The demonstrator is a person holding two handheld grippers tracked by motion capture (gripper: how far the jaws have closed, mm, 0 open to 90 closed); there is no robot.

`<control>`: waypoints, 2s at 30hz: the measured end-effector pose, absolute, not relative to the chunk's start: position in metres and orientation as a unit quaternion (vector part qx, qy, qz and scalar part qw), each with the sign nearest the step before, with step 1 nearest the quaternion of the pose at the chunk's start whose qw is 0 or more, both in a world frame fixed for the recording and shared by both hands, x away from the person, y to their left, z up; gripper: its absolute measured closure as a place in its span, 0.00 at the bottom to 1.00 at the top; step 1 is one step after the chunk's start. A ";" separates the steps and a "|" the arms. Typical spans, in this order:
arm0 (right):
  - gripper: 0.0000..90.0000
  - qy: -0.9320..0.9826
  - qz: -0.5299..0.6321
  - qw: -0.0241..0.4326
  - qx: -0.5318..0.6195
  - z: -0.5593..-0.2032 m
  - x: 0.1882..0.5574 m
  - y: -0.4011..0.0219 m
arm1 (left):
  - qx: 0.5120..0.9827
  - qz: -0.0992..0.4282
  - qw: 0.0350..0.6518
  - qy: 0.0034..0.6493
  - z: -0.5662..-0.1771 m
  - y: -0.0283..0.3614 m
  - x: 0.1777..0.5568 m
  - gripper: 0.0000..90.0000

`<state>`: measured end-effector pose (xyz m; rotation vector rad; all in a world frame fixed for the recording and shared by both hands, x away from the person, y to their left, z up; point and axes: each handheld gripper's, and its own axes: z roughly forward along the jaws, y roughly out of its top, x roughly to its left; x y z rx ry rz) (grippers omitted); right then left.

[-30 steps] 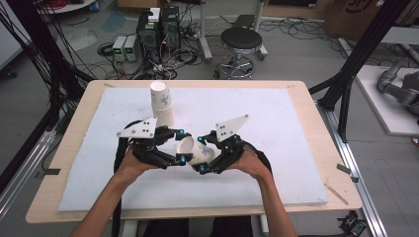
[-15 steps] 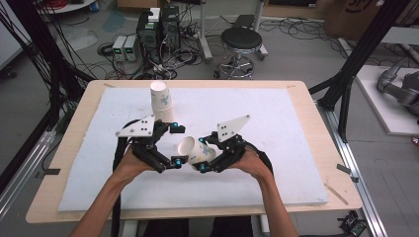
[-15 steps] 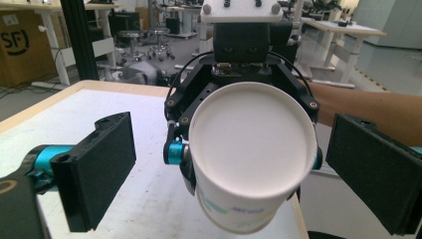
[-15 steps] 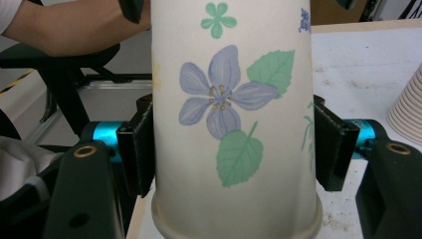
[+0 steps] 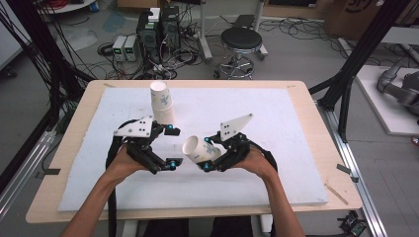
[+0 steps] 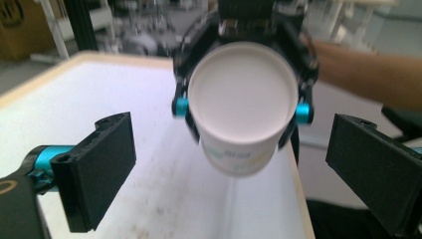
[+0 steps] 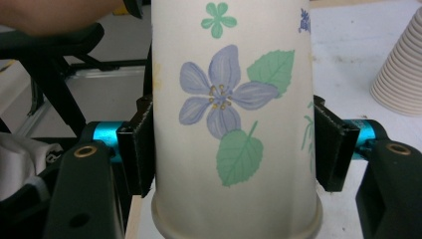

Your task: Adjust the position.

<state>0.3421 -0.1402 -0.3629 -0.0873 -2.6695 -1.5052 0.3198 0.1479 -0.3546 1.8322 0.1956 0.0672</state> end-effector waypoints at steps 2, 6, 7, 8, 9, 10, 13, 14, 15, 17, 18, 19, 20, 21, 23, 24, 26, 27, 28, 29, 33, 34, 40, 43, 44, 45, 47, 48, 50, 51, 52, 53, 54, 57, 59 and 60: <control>0.36 -0.885 -0.464 0.029 -0.030 -0.358 0.341 -0.139 | 0.815 0.036 0.572 0.080 -0.352 0.146 0.320 0.06; 0.36 -0.910 -0.412 0.013 -0.032 -0.348 0.339 -0.134 | 0.849 0.043 0.522 0.074 -0.346 0.144 0.321 0.06; 0.36 -0.919 -0.393 0.005 -0.031 -0.345 0.339 -0.131 | 0.855 0.044 0.511 0.074 -0.344 0.144 0.322 0.06; 0.36 -0.924 -0.382 0.004 -0.031 -0.343 0.338 -0.130 | 0.862 0.045 0.500 0.075 -0.343 0.145 0.323 0.06; 0.36 -0.928 -0.371 0.001 -0.028 -0.342 0.338 -0.128 | 0.869 0.047 0.487 0.077 -0.342 0.145 0.324 0.06; 0.36 -0.933 -0.359 -0.002 -0.027 -0.340 0.338 -0.127 | 0.875 0.046 0.476 0.078 -0.341 0.145 0.325 0.06; 0.36 -0.948 -0.318 -0.008 -0.023 -0.337 0.339 -0.122 | 0.893 0.038 0.441 0.083 -0.339 0.145 0.327 0.06; 0.36 -0.950 -0.310 -0.007 -0.025 -0.336 0.338 -0.121 | 0.900 0.038 0.426 0.082 -0.338 0.145 0.328 0.06; 0.36 -0.953 -0.301 -0.004 -0.025 -0.336 0.338 -0.120 | 0.906 0.036 0.415 0.082 -0.338 0.144 0.329 0.06; 0.36 -0.960 -0.279 -0.003 -0.023 -0.335 0.338 -0.117 | 0.917 0.034 0.390 0.080 -0.336 0.142 0.330 0.06; 0.36 -0.964 -0.267 -0.008 -0.019 -0.335 0.339 -0.115 | 0.922 0.034 0.379 0.077 -0.336 0.141 0.330 0.06; 0.36 -0.966 -0.255 -0.005 -0.026 -0.334 0.338 -0.114 | 0.924 0.035 0.373 0.075 -0.335 0.140 0.330 0.06; 0.36 -0.968 -0.248 -0.004 -0.025 -0.334 0.338 -0.112 | 0.925 0.034 0.371 0.075 -0.335 0.139 0.330 0.06; 0.36 -0.970 -0.243 -0.010 -0.022 -0.334 0.338 -0.111 | 0.925 0.032 0.370 0.073 -0.335 0.138 0.330 0.06; 0.36 -0.971 -0.237 -0.008 -0.022 -0.333 0.338 -0.109 | 0.926 0.032 0.368 0.072 -0.335 0.136 0.330 0.06; 0.36 -0.971 -0.236 -0.007 -0.022 -0.333 0.338 -0.109 | 0.928 0.032 0.365 0.071 -0.336 0.135 0.330 0.06; 0.36 -0.972 -0.233 -0.007 -0.022 -0.333 0.337 -0.108 | 0.928 0.031 0.364 0.070 -0.336 0.134 0.330 0.06; 0.36 -0.972 -0.232 -0.008 -0.021 -0.333 0.338 -0.107 | 0.928 0.029 0.365 0.067 -0.337 0.130 0.331 0.06; 0.36 -0.973 -0.232 -0.006 -0.021 -0.333 0.338 -0.107 | 0.928 0.029 0.365 0.065 -0.338 0.128 0.331 0.06; 0.36 -0.973 -0.231 -0.006 -0.022 -0.333 0.338 -0.107 | 0.929 0.028 0.364 0.061 -0.338 0.125 0.331 0.06; 0.36 -0.974 -0.226 -0.002 -0.021 -0.335 0.339 -0.105 | 0.931 0.023 0.361 0.052 -0.339 0.115 0.332 0.06; 0.36 -0.974 -0.226 -0.003 -0.019 -0.336 0.339 -0.104 | 0.930 0.022 0.362 0.051 -0.339 0.113 0.332 0.06; 0.36 -0.974 -0.224 0.002 -0.013 -0.338 0.339 -0.101 | 0.929 0.017 0.367 0.044 -0.340 0.100 0.334 0.06; 0.36 -0.975 -0.223 0.003 -0.012 -0.338 0.338 -0.100 | 0.931 0.012 0.363 0.041 -0.343 0.095 0.334 0.07; 0.36 -0.975 -0.224 0.004 -0.012 -0.338 0.338 -0.100 | 0.931 0.007 0.362 0.038 -0.343 0.093 0.334 0.12; 0.36 -0.975 -0.223 0.002 -0.011 -0.337 0.338 -0.101 | 0.932 0.005 0.361 0.035 -0.343 0.093 0.334 0.15; 0.36 -0.975 -0.224 0.002 -0.012 -0.337 0.338 -0.101 | 0.933 0.004 0.359 0.035 -0.344 0.091 0.334 0.15; 0.36 -0.974 -0.225 0.000 -0.012 -0.337 0.338 -0.102 | 0.933 0.004 0.359 0.035 -0.344 0.091 0.334 0.15; 0.36 -0.974 -0.227 0.002 -0.012 -0.336 0.338 -0.102 | 0.932 0.002 0.360 0.036 -0.344 0.090 0.334 0.16; 0.36 -0.974 -0.225 0.002 -0.014 -0.336 0.337 -0.102 | 0.932 0.001 0.360 0.034 -0.344 0.090 0.334 0.17; 0.36 -0.974 -0.227 0.001 -0.012 -0.336 0.338 -0.102 | 0.932 0.001 0.360 0.034 -0.344 0.090 0.334 0.20; 0.36 -0.974 -0.226 0.003 -0.012 -0.336 0.337 -0.102 | 0.933 0.001 0.359 0.028 -0.343 0.091 0.334 0.23; 0.36 -0.974 -0.227 0.003 -0.012 -0.336 0.337 -0.102 | 0.932 -0.001 0.361 0.029 -0.344 0.091 0.333 0.24; 0.36 -0.974 -0.227 0.001 -0.011 -0.336 0.337 -0.102 | 0.933 0.000 0.358 0.028 -0.344 0.090 0.334 0.26; 0.36 -0.974 -0.228 0.003 -0.011 -0.337 0.337 -0.101 | 0.934 0.000 0.356 0.026 -0.344 0.089 0.334 0.27; 0.36 -0.974 -0.227 0.003 -0.010 -0.337 0.337 -0.101 | 0.934 0.000 0.356 0.025 -0.345 0.089 0.334 0.29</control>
